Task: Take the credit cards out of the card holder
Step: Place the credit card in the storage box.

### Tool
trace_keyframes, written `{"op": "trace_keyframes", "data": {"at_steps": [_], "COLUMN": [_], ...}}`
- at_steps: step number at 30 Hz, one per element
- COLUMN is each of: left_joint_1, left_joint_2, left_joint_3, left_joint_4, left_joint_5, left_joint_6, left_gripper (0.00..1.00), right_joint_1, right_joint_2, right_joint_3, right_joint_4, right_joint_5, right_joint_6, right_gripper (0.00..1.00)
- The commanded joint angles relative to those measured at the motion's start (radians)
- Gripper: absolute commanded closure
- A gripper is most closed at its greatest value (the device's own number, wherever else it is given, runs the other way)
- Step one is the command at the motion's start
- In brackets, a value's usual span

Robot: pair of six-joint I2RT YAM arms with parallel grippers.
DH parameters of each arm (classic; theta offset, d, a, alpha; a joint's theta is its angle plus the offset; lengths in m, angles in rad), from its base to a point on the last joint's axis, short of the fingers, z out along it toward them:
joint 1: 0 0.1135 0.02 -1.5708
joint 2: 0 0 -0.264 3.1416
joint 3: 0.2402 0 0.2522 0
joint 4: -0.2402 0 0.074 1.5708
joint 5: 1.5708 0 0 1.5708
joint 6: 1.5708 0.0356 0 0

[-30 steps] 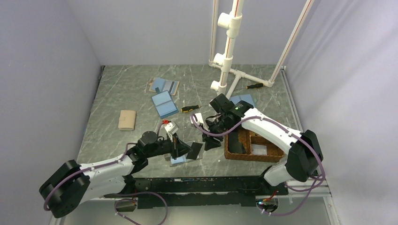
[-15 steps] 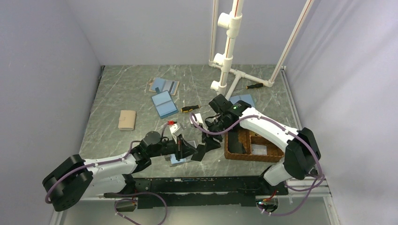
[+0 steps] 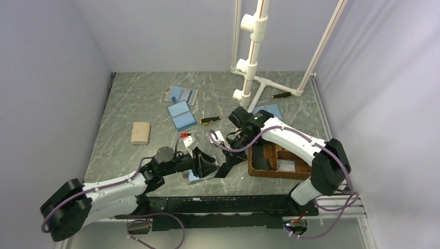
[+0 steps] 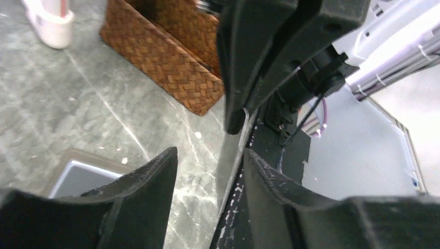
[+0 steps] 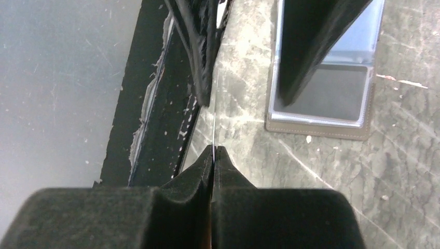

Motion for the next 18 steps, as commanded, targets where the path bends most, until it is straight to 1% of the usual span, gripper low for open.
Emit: {"op": "trace_keyframes", "data": {"at_steps": [1,5,7,9,13,16,18], "left_joint_1": [0.004,0.005,0.005,0.005,0.005,0.005,0.005], "left_joint_2": [-0.173,-0.335,-0.407,-0.468,-0.561,-0.595,-0.599], "left_joint_3": [0.015,0.028,0.040,0.046,0.040,0.021,0.011], "left_joint_4": [-0.198,-0.443,-0.550,-0.632,-0.730,-0.743,-0.745], "left_joint_5": [-0.144,-0.218,-0.249,-0.276,-0.341,-0.396,-0.440], "left_joint_6": [-0.021,-0.032,-0.032,-0.032,-0.048,-0.078,-0.107], "left_gripper": [0.37,0.20,0.17,0.16,0.10,0.02,0.01], "right_joint_1": [-0.020,-0.107,-0.163,-0.206,-0.247,-0.288,-0.318], "right_joint_2": [-0.078,-0.182,-0.255,-0.321,-0.450,-0.517,-0.542], "right_joint_3": [0.034,0.035,0.025,0.009,-0.020,-0.020,-0.022], "right_joint_4": [-0.123,-0.190,-0.209,-0.221,-0.223,-0.224,-0.203], "right_joint_5": [0.019,0.016,0.014,0.053,0.225,0.360,0.453], "right_joint_6": [-0.125,-0.187,-0.203,-0.197,-0.142,-0.128,-0.109], "right_gripper": [1.00,1.00,1.00,1.00,1.00,1.00,1.00]}}
